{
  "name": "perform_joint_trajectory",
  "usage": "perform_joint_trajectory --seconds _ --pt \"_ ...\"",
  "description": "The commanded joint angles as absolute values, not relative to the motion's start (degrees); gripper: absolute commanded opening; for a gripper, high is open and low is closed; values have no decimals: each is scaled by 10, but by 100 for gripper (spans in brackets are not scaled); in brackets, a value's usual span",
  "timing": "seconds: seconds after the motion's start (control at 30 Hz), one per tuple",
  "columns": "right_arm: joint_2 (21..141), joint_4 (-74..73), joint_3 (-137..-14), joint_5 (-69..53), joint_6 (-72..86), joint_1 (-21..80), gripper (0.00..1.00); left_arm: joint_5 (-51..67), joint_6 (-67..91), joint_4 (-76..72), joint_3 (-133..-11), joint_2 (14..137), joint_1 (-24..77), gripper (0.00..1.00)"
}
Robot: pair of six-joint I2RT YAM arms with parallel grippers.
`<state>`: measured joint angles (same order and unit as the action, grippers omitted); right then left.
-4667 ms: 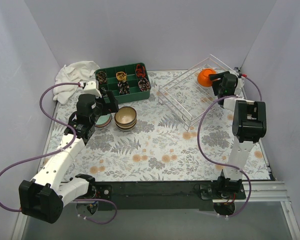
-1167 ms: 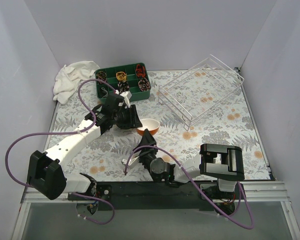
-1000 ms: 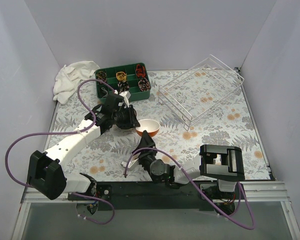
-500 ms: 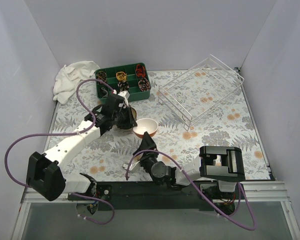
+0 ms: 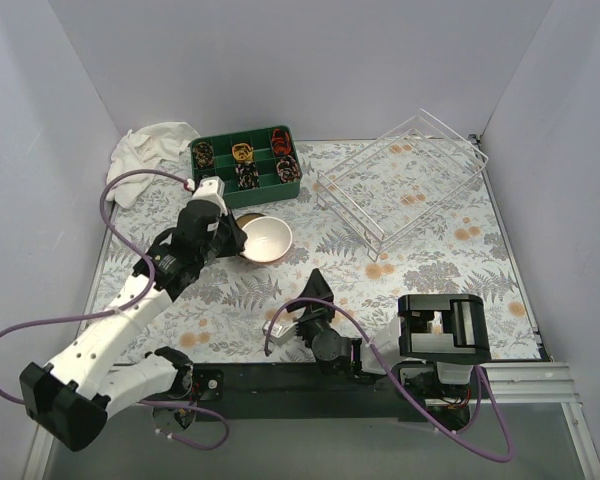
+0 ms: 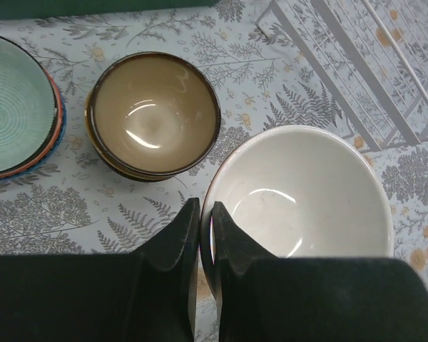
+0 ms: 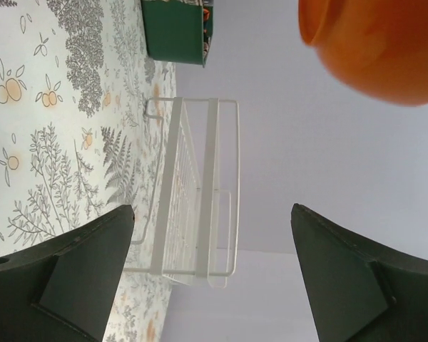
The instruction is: Unload the bowls from the dish rack
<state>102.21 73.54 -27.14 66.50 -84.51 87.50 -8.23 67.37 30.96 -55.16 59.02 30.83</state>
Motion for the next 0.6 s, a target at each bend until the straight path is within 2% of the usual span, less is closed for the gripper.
perform_joint_trajectory --seconds 0.0,0.1,0.17,0.2,0.27,0.43,0.57 --pt "998 906 -260 700 -753 879 99 -158 683 301 -512 521 308 0" --pt "959 787 -260 692 -642 877 99 -189 694 307 -481 481 308 0" --pt "929 633 -268 666 -556 871 99 -208 710 308 -465 465 308 0" --pt "894 576 -279 654 -467 868 98 -215 715 309 -448 456 308 0" --pt "861 476 -286 619 -397 857 99 -234 735 309 -433 436 307 0" --pt "790 354 -307 569 -264 819 99 -269 784 307 -373 405 308 0" --pt "729 244 -328 457 -143 775 99 -309 837 301 -329 387 307 0"
